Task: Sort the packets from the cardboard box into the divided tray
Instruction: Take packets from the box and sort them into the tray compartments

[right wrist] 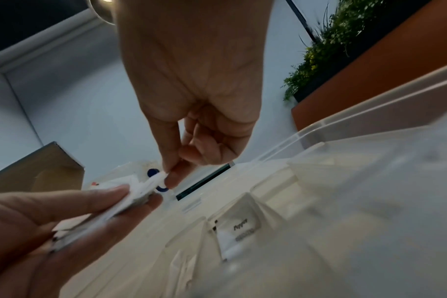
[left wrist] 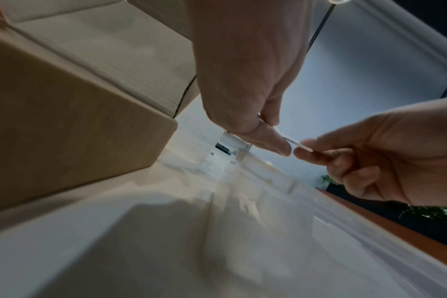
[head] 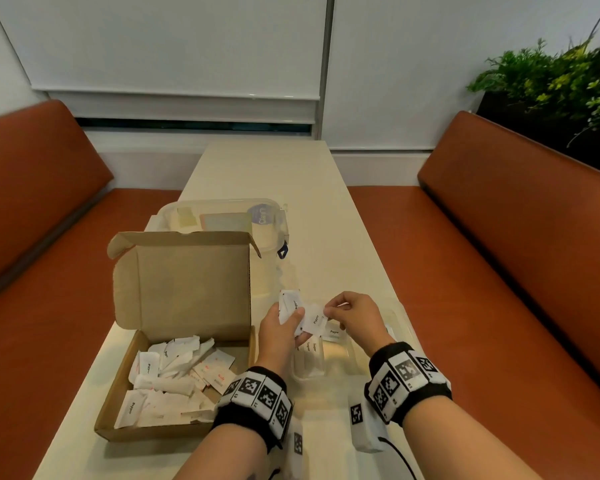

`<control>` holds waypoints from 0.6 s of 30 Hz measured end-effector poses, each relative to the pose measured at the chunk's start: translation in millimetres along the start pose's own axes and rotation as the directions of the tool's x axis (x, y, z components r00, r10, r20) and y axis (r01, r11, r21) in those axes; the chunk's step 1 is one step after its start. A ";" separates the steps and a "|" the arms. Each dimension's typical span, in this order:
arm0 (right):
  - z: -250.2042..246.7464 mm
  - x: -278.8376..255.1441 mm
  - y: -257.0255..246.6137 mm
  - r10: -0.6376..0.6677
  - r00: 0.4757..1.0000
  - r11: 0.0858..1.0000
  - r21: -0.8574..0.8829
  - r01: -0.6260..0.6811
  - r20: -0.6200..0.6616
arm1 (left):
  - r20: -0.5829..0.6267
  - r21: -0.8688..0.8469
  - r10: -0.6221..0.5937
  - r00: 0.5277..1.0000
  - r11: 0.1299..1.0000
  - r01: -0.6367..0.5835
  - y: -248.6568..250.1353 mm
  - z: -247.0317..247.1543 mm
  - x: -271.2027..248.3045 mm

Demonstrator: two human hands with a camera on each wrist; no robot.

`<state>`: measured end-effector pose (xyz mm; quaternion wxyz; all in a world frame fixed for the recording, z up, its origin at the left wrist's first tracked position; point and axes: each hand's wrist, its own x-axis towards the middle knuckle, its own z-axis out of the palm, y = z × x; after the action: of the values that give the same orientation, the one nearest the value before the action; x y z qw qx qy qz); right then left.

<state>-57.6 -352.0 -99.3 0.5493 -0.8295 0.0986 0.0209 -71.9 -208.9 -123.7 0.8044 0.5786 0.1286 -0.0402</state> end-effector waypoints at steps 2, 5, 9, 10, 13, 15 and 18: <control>-0.9 -0.8 3.0 0.021 0.999 0.999 0.045 -0.019 -0.047 | -0.009 -0.004 -0.003 1.000 1.000 0.003 0.1 0.6 -0.3; -1.5 -2.4 5.5 0.044 0.996 0.994 0.100 -0.036 -0.083 | 0.031 0.002 -0.027 0.999 1.000 0.027 -2.0 0.4 -1.9; -4.7 -4.3 6.2 0.016 0.999 1.000 0.015 -0.015 -0.051 | 0.064 0.048 -0.030 0.997 0.998 0.027 -2.1 0.3 -2.0; -6.5 -4.9 5.1 -0.013 1.000 1.000 -0.015 0.012 -0.021 | 0.076 0.065 -0.028 0.997 0.998 0.023 -1.7 0.0 -1.6; -12.3 -4.6 0.3 -0.075 0.989 0.988 -0.125 0.091 0.128 | 0.103 0.101 -0.020 0.995 0.995 0.010 -1.8 -1.2 -0.4; -13.7 -3.3 -1.2 -0.087 0.978 0.970 -0.208 0.126 0.189 | 0.069 0.090 -0.005 0.998 0.996 -0.001 -4.6 -2.5 0.9; -16.1 1.5 5.9 -0.047 0.998 0.937 -0.344 0.058 0.039 | -0.015 -0.001 0.019 1.000 1.000 -0.019 -10.7 -7.8 3.2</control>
<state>-58.4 -369.2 -98.5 0.3972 -0.9149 0.0630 0.0359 -72.3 -204.8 -136.7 0.8040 0.5798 0.1290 -0.0283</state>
